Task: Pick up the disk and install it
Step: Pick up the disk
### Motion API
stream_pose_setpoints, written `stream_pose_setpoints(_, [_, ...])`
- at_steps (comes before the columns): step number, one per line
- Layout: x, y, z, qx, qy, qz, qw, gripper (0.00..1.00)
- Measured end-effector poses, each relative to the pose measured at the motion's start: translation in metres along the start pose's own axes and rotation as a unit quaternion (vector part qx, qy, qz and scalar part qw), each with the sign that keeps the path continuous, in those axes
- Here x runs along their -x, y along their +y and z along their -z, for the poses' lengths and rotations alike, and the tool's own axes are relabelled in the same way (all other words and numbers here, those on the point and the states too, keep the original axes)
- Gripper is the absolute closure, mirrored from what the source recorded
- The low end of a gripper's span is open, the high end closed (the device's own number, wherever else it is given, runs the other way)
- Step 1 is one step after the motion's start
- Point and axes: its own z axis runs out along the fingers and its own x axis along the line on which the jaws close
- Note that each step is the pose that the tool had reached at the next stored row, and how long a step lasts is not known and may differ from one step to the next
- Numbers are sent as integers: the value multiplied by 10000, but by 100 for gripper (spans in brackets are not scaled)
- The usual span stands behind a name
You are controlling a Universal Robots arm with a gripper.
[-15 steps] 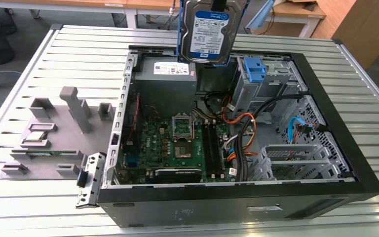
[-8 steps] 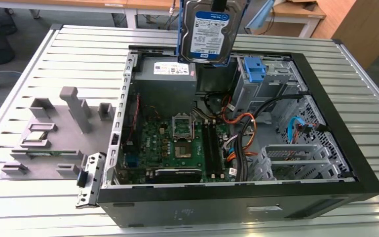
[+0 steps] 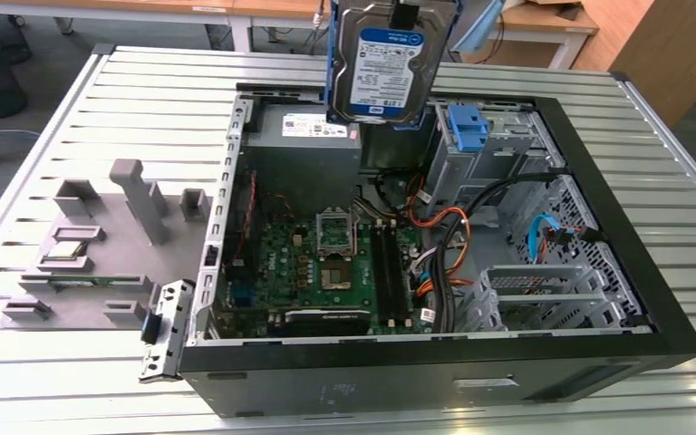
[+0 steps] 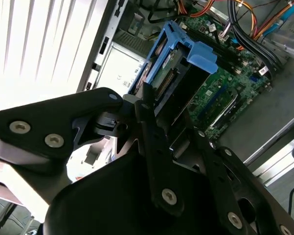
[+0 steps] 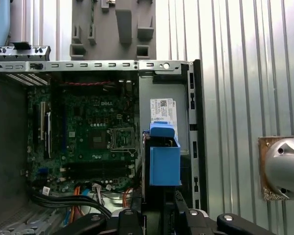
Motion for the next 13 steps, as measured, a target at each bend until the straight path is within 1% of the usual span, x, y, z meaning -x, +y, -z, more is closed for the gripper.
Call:
stream_pose_setpoints(4, [-112,-5,4,0,1,0,10000,65])
stream_pose_setpoints(13, [-406,-19,10,0,0,0,10000,65])
